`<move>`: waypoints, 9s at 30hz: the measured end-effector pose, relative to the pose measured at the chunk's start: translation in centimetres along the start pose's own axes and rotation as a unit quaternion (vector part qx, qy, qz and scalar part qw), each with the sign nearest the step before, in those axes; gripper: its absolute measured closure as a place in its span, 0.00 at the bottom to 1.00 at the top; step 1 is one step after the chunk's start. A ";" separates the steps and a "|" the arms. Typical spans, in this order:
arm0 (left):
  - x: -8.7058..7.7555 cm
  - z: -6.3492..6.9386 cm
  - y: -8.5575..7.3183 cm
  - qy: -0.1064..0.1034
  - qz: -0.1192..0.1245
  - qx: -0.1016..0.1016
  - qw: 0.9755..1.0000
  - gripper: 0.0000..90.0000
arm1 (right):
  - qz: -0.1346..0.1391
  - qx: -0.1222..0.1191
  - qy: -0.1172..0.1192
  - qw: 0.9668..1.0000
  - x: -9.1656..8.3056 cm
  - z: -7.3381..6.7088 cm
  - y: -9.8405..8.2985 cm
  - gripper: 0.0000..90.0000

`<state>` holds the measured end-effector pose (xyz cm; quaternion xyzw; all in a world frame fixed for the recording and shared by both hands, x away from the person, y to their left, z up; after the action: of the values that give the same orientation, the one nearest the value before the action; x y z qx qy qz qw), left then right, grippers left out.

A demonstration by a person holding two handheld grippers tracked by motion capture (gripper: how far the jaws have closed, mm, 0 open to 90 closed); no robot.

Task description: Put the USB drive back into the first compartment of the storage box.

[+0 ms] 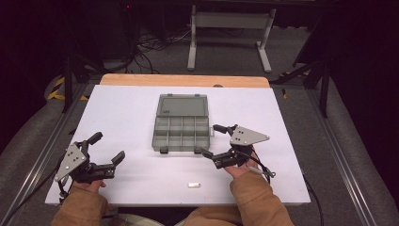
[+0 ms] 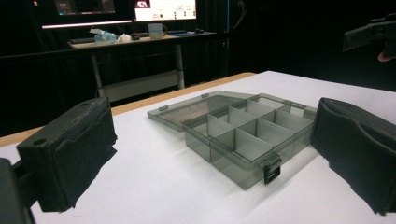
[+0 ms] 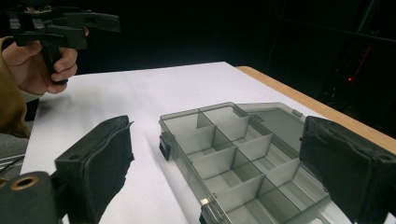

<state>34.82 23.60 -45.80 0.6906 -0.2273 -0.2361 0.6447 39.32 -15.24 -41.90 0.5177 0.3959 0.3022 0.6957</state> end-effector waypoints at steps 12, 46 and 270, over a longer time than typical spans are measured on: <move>0.0 0.0 0.0 -0.002 0.001 0.002 1.000 0.01 | -0.017 -0.010 0.037 0.999 2.0 -1.0 1.0 0.14; 0.0 0.0 0.0 -0.003 0.002 0.001 1.000 0.01 | -0.238 -0.078 0.149 0.957 4.0 -3.9 0.5 0.23; -0.1 -0.2 0.0 -0.005 0.004 -0.003 1.000 0.01 | -0.259 -0.041 0.053 0.964 18.2 3.1 2.7 0.88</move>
<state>34.90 23.81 -45.76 0.6862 -0.2327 -0.2376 0.6469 51.17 -0.84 -43.18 0.3515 0.5396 0.1544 0.7492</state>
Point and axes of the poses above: each handheld gripper's, and its own axes: x roughly forward along the jaws, y roughly out of its top, z roughly to its right, the point moved 4 cm from there along x, roughly forward along the jaws, and after that the axes turned 1 degree about -y, right-handed, at the moved point
